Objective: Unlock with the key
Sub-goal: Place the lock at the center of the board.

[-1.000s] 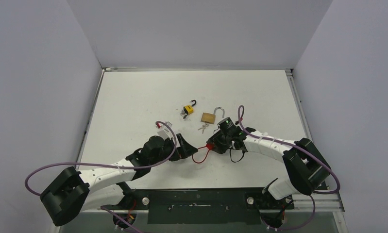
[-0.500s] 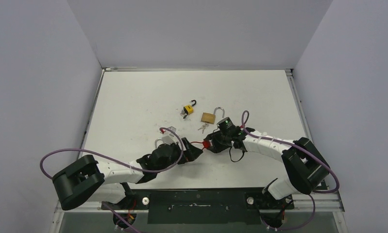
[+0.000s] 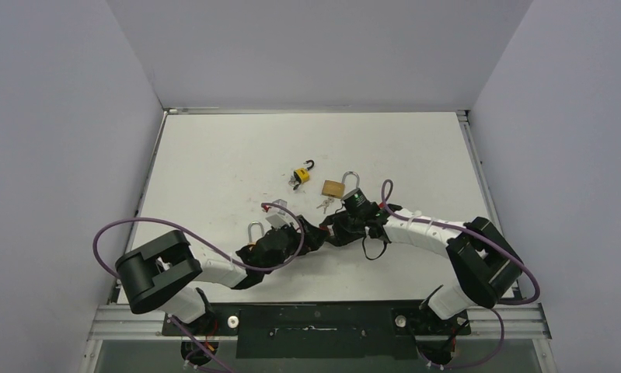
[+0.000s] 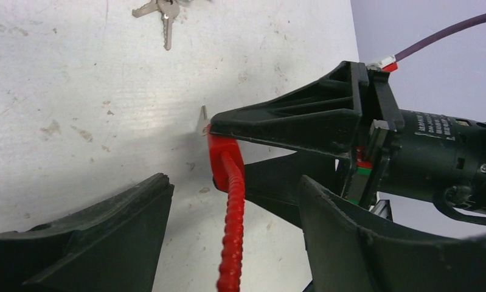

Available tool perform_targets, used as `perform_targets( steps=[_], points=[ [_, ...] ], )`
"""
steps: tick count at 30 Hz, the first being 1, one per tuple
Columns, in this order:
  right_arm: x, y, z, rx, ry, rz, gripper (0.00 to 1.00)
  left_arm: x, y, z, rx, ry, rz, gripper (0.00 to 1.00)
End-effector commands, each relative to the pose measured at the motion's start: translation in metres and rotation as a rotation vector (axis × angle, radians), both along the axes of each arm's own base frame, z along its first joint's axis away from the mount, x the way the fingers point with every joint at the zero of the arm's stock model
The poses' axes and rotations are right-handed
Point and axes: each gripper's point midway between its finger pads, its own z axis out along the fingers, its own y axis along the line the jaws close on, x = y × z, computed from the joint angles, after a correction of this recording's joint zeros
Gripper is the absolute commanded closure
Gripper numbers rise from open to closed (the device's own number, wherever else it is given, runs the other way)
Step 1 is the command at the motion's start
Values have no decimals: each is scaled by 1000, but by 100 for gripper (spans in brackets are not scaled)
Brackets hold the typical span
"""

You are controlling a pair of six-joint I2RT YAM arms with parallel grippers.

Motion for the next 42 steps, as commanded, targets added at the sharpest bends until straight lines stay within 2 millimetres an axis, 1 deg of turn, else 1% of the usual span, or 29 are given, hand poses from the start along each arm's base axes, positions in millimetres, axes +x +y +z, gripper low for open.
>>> perform_targets(
  steps=[1, 4, 8, 12, 13, 14, 17, 18, 19, 20, 21, 22, 24, 26, 29, 31, 33, 35, 37, 39, 41, 42],
  points=[
    [12, 21, 25, 80, -35, -2, 86, 16, -13, 29, -74, -58, 55, 34],
    [13, 21, 29, 86, -45, -5, 86, 19, -12, 29, -70, -57, 81, 48],
    [11, 19, 27, 75, -40, 6, 85, 17, -15, 28, -58, -47, 62, 74],
    [4, 8, 18, 49, -32, 16, 71, 11, -13, 27, -57, -43, 23, 96],
    [2, 4, 16, 38, -32, 16, 66, 10, -12, 26, -55, -44, 12, 100],
    [-1, 0, 13, 29, -31, 17, 63, 9, -10, 26, -57, -43, 6, 100],
    [-10, -12, 5, 20, -19, -6, 61, 5, -3, 25, -66, -37, -13, 100],
    [-11, -14, 5, 25, -21, -15, 62, 4, -2, 25, -71, -41, -22, 88],
    [-13, -16, 4, 27, -22, -21, 63, 3, -1, 26, -76, -48, -26, 68],
    [-13, -17, 2, 27, -21, -27, 63, 2, 1, 28, -82, -52, -28, 55],
    [-13, -18, 2, 27, -21, -30, 63, 2, 2, 30, -83, -57, -29, 45],
    [-13, -19, 1, 23, -21, -30, 63, 2, 3, 30, -76, -62, -30, 40],
    [-11, -21, 0, 12, -27, -32, 63, 1, 5, 32, -63, -70, -31, 37],
    [-10, -23, -1, 2, -26, -34, 63, 1, 7, 34, -60, -71, -35, 36],
    [-10, -27, -6, -10, -15, -41, 63, -2, 9, 39, -70, -74, -47, 37],
    [-11, -29, -11, -17, 0, -46, 63, -6, 9, 43, -82, -79, -65, 39],
    [-11, -31, -13, -19, 5, -51, 63, -11, 8, 45, -90, -77, -94, 39],
    [-11, -32, -15, -25, 9, -51, 63, -17, 9, 44, -95, -71, -114, 34],
    [-11, -33, -18, -29, 13, -50, 63, -21, 13, 42, -103, -66, -117, 23],
    [-11, -33, -19, -34, 15, -49, 63, -24, 18, 44, -123, -76, -118, 11],
    [-11, -34, -20, -44, 15, -43, 63, -25, 21, 49, -145, -86, -122, 4],
    [-11, -34, -21, -49, 15, -39, 63, -26, 22, 54, -160, -99, -125, 3]
  ],
)
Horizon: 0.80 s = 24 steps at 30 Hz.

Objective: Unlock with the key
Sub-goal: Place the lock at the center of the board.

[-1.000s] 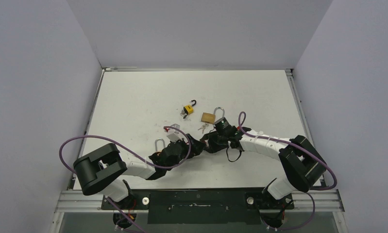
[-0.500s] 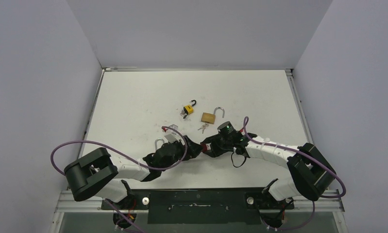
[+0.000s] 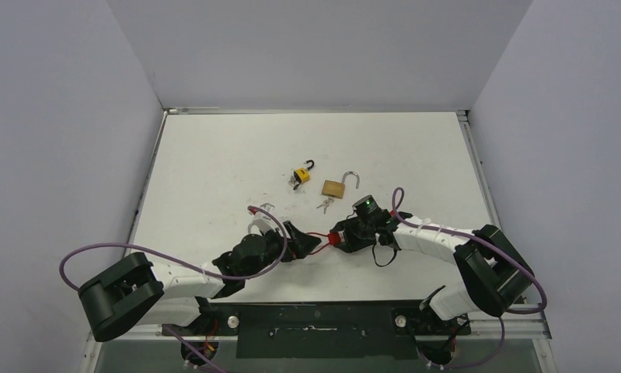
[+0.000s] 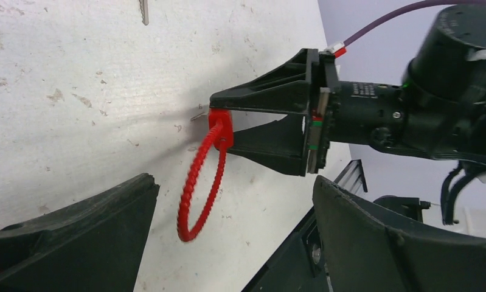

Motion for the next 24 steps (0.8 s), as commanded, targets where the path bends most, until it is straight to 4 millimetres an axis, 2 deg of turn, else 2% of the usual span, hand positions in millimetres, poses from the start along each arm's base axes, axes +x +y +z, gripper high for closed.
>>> perform_targets(
  steps=[1, 5, 10, 15, 18, 19, 20, 22, 24],
  points=[
    [1, -13, -12, -72, 8, -13, 63, 1, 1, 35, -112, -78, -15, 3],
    [2, -11, -11, -58, 4, -9, 63, 7, 6, 26, -62, -45, 12, 5],
    [1, -6, -8, -26, 11, -10, 63, 7, 5, 8, -47, -3, 3, 26],
    [1, -1, -3, 5, 8, -9, 63, 2, -7, -5, -44, 35, -55, 34],
    [1, -1, -1, 14, 7, -12, 63, 0, -15, -7, -61, 49, -91, 56],
    [0, -2, -2, 6, 5, -8, 61, 0, -17, -6, -80, 54, -107, 77],
    [0, -3, -3, 1, 1, -4, 59, 0, -17, -6, -85, 55, -110, 85],
    [2, -6, -3, -29, -27, 21, 48, 2, -16, -6, -92, 61, -120, 98],
    [7, -10, -1, -82, -78, 80, 35, 4, -15, -5, -96, 66, -137, 100]
  ],
)
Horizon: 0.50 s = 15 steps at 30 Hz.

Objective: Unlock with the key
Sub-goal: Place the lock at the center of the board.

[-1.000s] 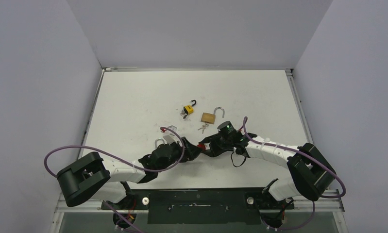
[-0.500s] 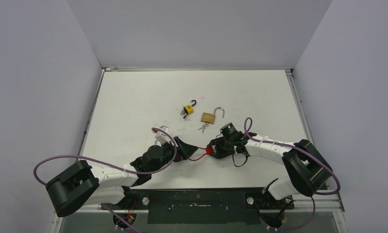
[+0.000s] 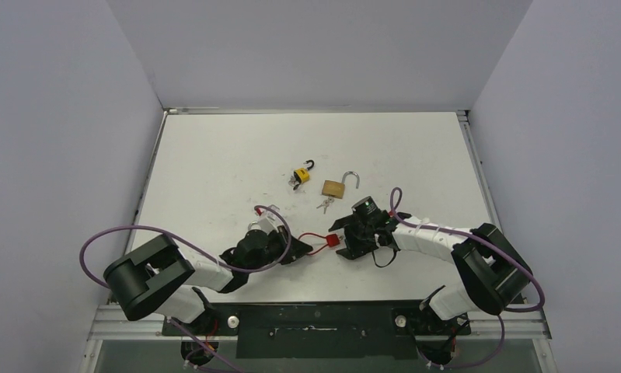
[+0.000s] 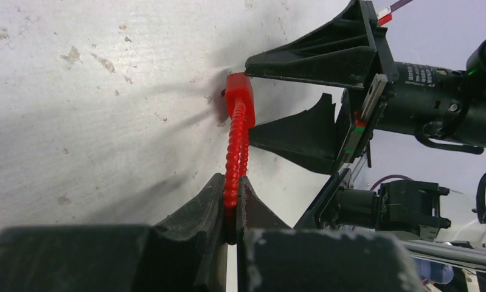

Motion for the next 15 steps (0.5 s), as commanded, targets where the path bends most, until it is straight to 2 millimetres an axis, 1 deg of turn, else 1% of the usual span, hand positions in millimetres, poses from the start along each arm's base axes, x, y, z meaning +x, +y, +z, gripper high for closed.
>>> perform_targets(
  steps=[1, 2, 4, 7, 8, 10, 11, 13, 15],
  points=[
    [13, -3, 15, -67, -126, 112, 26, 11, -14, 34, -115, -59, -57, 100],
    [17, -5, 19, -91, -165, 151, 22, 12, -13, 34, -116, -52, -68, 100],
    [23, -12, 26, -137, -237, 219, 17, 12, -13, 32, -107, -36, -102, 100],
    [34, -27, 46, -194, -423, 311, 14, 11, -12, 28, -76, 4, -161, 100],
    [39, -29, 57, -197, -512, 363, 14, 12, -10, 27, -63, 16, -175, 100],
    [49, -32, 83, -246, -767, 561, 14, 13, -4, 20, -18, 57, -192, 100],
    [50, -33, 93, -287, -847, 643, 14, 15, -2, 17, 5, 77, -201, 98],
    [51, -36, 104, -388, -976, 822, 14, 20, 4, 13, 39, 113, -215, 85],
    [52, -41, 106, -471, -1030, 942, 13, 28, 12, 10, 64, 143, -204, 73]
  ],
)
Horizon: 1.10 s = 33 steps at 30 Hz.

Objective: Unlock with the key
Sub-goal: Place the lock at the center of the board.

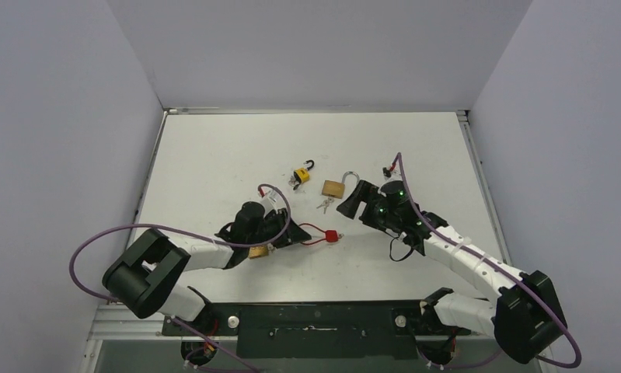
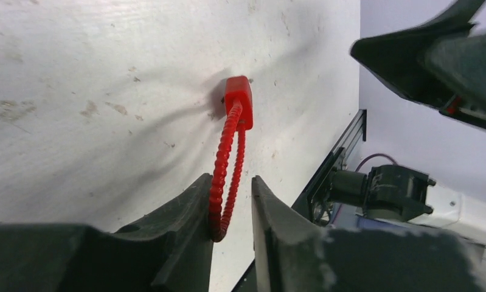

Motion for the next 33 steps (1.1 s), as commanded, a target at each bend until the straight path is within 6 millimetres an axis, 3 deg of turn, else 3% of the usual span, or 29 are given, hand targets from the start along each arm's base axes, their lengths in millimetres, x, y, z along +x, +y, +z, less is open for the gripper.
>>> perform_targets(
  steps=[1, 4, 14, 21, 28, 33],
  points=[
    [12, -4, 22, -289, -361, 364, 12, 7, 11, 0, 59, 53, -67, 67],
    [13, -2, 19, -334, -383, 442, 11, 25, 17, -2, 96, 65, -46, 58],
    [-1, 42, -15, -496, -378, 700, 12, 80, 29, -18, 214, 93, 49, 52],
    [19, 50, -39, -627, -360, 751, 14, 114, 70, -26, 386, 105, 197, 38],
    [12, 63, -57, -673, -340, 968, 16, 118, 92, -9, 432, 89, 251, 32],
    [6, 60, -73, -715, -284, 1066, 25, 110, 98, 5, 426, 75, 266, 31]
  ],
)
